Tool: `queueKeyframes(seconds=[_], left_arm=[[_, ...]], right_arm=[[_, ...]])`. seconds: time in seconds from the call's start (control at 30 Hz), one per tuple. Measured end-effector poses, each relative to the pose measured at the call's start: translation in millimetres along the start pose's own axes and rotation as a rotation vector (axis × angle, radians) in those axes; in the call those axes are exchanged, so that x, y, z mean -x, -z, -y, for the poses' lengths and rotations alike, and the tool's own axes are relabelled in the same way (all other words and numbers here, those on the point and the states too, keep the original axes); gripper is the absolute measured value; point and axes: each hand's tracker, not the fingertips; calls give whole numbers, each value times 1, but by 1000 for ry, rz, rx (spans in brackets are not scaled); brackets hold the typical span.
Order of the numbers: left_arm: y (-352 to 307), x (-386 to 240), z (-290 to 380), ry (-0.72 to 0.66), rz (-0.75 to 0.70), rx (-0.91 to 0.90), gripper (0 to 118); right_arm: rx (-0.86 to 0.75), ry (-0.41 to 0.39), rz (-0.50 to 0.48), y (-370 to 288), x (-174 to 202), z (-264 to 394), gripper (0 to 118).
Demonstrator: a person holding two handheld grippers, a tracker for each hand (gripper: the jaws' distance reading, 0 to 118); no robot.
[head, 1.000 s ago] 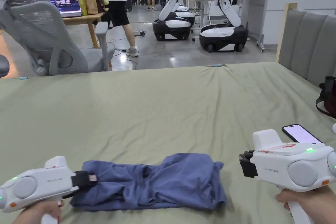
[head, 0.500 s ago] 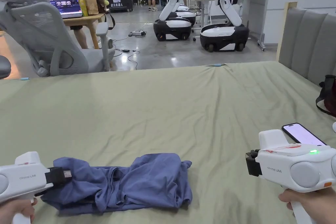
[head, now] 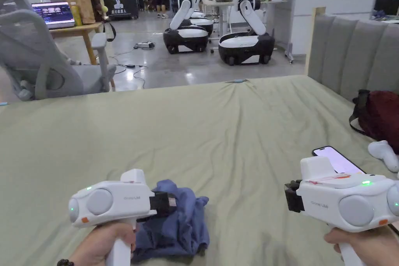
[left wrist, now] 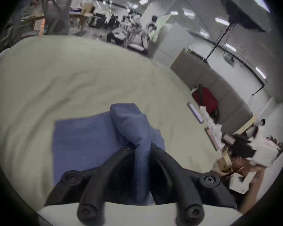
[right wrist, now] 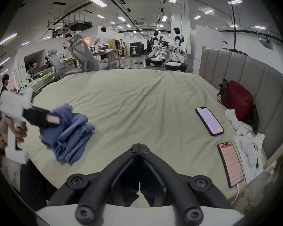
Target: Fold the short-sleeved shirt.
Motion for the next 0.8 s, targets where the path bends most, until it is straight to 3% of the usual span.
queueKeyframes(seconds=[0.1,0.17,0.2,0.23,0.3,0.4,0.43,0.53,0.6,0.73,0.8], left_arm=[[43,2,17,25,-39,37,13],[38,3,16,0,-37,3,19],[32,3,11,-24,-36,4,26],[27,4,8,-34,-25,10,41],[11,2,-2,-6,-1,9,48],[-20,-7,-9,75,-59,-85,112],[-33,-6,-10,83,-61,-141,118],[-62,6,-17,74,-55,-177,109],[-77,17,-16,33,-73,-178,95],[-88,38,-3,57,-155,-158,1],[-90,48,4,49,-159,-157,0]], right_arm=[[-3,15,16,-7,-12,4,0],[0,20,26,-9,-19,6,0],[-1,23,29,-10,-22,6,0],[-3,24,29,-10,-24,6,0],[-13,35,34,-10,-25,6,0],[-49,42,41,-10,-22,6,0],[-74,50,41,-11,-20,6,0],[-120,53,56,-10,-11,7,0],[-210,15,88,-13,-3,8,0],[-315,-4,109,-13,10,12,0],[-381,-25,126,-14,16,16,0]])
